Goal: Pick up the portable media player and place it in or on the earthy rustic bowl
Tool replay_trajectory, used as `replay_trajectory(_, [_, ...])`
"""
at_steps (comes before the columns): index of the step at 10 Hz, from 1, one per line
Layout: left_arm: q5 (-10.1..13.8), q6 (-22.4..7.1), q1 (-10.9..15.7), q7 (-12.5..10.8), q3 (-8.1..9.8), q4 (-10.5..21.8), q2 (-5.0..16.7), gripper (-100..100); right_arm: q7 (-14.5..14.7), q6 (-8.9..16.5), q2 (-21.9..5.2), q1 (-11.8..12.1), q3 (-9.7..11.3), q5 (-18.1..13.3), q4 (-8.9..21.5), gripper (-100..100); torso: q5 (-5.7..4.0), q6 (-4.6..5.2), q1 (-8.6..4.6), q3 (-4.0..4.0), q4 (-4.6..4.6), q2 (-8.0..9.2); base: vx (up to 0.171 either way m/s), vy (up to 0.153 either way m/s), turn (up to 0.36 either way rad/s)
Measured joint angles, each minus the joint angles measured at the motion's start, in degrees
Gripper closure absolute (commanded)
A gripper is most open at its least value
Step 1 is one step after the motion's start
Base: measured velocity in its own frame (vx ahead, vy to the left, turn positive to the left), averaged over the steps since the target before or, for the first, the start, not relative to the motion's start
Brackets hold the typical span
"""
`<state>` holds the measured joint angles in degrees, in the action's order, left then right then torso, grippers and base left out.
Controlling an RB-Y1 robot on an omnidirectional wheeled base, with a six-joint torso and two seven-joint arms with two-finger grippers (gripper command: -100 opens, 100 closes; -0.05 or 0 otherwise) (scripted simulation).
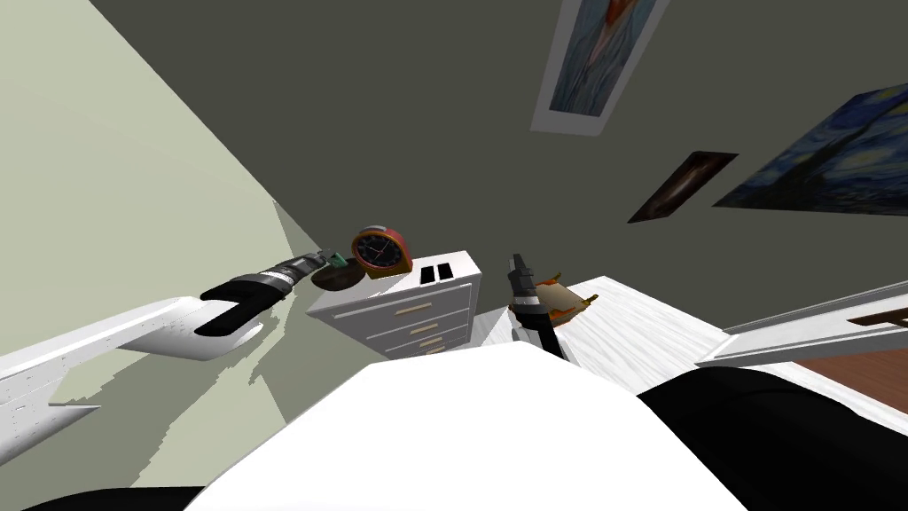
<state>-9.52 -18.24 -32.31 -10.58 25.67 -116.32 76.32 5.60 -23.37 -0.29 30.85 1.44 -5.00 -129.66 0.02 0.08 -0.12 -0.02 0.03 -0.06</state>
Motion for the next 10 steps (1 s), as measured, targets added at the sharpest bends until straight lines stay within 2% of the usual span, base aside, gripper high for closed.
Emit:
replay_trajectory(2, [1.31,-1.35,-0.41,-0.99,0.99,-1.35,2.42,-100,0.00,0.00,0.00,0.00,0.00,0.00,0.00,0,-0.11,-0.03,0.21,-0.01,-0.01,-0.03,0.025,0.022,0.089])
replay_trajectory(4, [3.05,-2.81,-1.08,-2.19,2.42,-2.54,5.45,-100,0.00,0.00,0.00,0.00,0.00,0.00,0.00,0,-0.19,-0.02,0.54,0.00,-0.01,0.00,0.015,0.032,0.077])
replay_trajectory(6, [4.36,-3.92,-2.35,-3.09,4.15,-3.99,7.50,-100,0.00,0.00,0.00,0.00,0.00,0.00,0.00,0,-0.27,-0.05,0.85,0.02,0.00,0.04,0.021,0.029,0.085])
replay_trajectory(8, [5.31,-5.50,-2.29,-4.24,4.53,-5.38,9.89,-100,0.00,0.00,0.00,0.00,0.00,0.00,0.00,0,-0.33,-0.03,1.10,0.01,-0.01,0.03,0.021,0.021,0.083])
replay_trajectory(9, [6.45,-6.14,-3.37,-4.62,5.95,-6.16,10.99,-100,0.00,0.00,0.00,0.00,0.00,0.00,0.00,0,-0.64,-0.04,1.24,0.02,-0.01,0.05,0.008,-0.003,0.015])
replay_trajectory(10, [6.61,-6.26,-3.50,-4.69,6.15,-6.25,11.06,0,0.00,0.00,0.00,0.00,0.00,0.00,0.00,0,-0.71,-0.02,1.29,0.04,-0.01,0.08,0.000,0.000,0.000])
